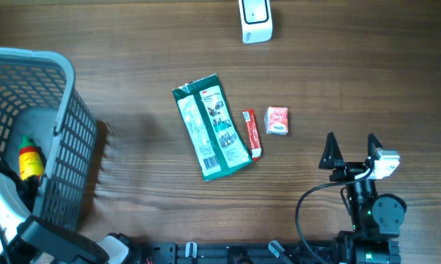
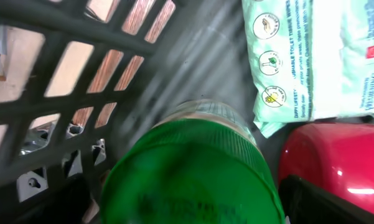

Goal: Scan the item barcode
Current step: 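Reach the left gripper into the basket and grasp the green-capped jar, then carry the green-capped jar out and set it beside the red box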

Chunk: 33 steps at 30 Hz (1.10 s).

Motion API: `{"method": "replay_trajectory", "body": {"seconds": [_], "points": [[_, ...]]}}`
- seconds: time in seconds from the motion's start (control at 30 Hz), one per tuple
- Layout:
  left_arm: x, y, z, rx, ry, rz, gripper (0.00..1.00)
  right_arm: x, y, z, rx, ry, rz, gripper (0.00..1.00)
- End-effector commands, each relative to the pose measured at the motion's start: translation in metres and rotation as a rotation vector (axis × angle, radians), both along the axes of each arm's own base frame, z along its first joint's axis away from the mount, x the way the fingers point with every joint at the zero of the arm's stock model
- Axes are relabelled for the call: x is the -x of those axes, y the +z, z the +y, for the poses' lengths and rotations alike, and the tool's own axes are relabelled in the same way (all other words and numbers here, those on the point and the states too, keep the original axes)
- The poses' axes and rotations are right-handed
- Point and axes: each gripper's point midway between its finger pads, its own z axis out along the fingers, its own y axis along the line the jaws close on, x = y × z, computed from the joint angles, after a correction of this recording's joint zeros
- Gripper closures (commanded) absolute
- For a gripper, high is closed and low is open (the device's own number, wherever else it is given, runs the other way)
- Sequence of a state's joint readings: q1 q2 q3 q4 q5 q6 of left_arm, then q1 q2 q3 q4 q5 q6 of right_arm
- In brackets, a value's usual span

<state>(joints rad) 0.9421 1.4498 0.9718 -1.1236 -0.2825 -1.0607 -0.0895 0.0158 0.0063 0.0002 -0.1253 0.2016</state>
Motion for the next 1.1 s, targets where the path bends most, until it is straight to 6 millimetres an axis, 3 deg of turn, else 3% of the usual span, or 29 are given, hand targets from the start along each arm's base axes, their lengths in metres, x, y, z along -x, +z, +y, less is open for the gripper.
{"method": "replay_trajectory", "body": {"seconds": [0.0,0.1,0.2,0.33,0.47,0.6,0.83,0.93,1.07], "points": [[0.008,-0.016,-0.012,0.036,0.029,0.016,0.00,0.000,0.002,-0.002,-0.008,-0.012,-0.009,0.00],[0.009,-0.024,-0.014,0.033,0.029,0.014,0.02,0.000,0.002,-0.002,-0.008,-0.012,-0.009,0.00],[0.009,-0.026,-0.013,0.029,0.029,0.011,0.18,0.000,0.002,-0.002,-0.008,-0.011,-0.009,0.00],[0.008,-0.025,-0.012,0.026,0.028,0.008,0.32,0.000,0.002,-0.002,-0.008,-0.011,-0.009,0.00],[-0.006,-0.010,-0.007,0.034,0.026,-0.052,0.32,0.000,0.002,-0.002,-0.008,-0.012,-0.009,0.00],[-0.033,0.029,0.003,0.037,0.007,-0.162,0.32,0.000,0.002,-0.002,-0.008,-0.011,-0.009,0.00],[-0.091,0.128,0.020,-0.030,-0.171,-0.430,0.34,0.000,0.002,-0.002,-0.008,-0.011,-0.009,0.00],[-0.113,0.171,0.015,-0.066,-0.259,-0.530,0.34,0.000,0.002,-0.002,-0.008,-0.012,-0.009,0.00],[-0.153,0.237,-0.017,-0.129,-0.485,-0.712,0.34,0.000,0.002,-0.002,-0.008,-0.012,-0.009,0.00]]}}
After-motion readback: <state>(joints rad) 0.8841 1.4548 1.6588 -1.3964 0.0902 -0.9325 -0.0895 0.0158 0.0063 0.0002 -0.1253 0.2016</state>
